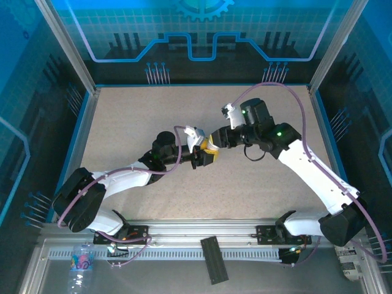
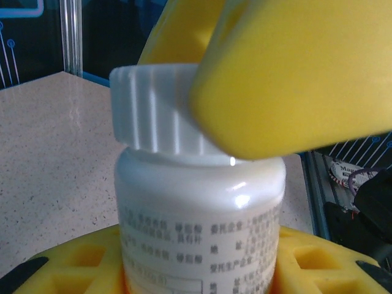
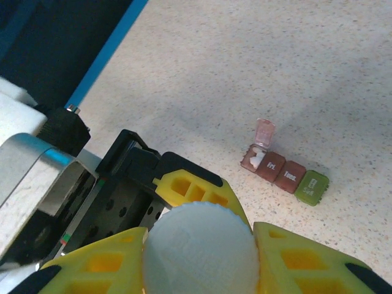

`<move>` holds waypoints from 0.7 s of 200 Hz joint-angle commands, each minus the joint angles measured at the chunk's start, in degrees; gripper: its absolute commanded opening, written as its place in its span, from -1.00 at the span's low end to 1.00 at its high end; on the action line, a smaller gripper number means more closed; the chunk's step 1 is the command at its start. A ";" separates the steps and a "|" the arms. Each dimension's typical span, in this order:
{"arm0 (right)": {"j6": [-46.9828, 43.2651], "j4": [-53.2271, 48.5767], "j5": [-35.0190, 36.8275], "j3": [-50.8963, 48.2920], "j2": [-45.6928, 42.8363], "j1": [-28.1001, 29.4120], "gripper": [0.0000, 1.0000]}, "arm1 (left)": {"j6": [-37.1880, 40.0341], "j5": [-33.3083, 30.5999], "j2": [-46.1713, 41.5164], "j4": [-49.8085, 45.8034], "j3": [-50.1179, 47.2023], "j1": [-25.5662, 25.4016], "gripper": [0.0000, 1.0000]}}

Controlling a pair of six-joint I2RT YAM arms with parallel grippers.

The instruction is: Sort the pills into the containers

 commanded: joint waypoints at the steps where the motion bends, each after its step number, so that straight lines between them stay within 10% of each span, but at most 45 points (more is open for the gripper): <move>1: 6.53 0.62 4.17 -2.70 -0.12 2.76 -0.43 | 1.56 -0.51 -1.15 5.10 2.17 -0.56 -1.00; 41: 4.49 2.63 2.78 -3.79 -1.41 0.58 -0.44 | 2.33 -2.21 -2.01 4.27 1.69 -0.55 -0.93; 140: 3.60 9.71 5.00 -9.32 -3.21 -2.85 -0.49 | 2.77 -5.46 -3.25 0.62 -1.23 -0.52 0.59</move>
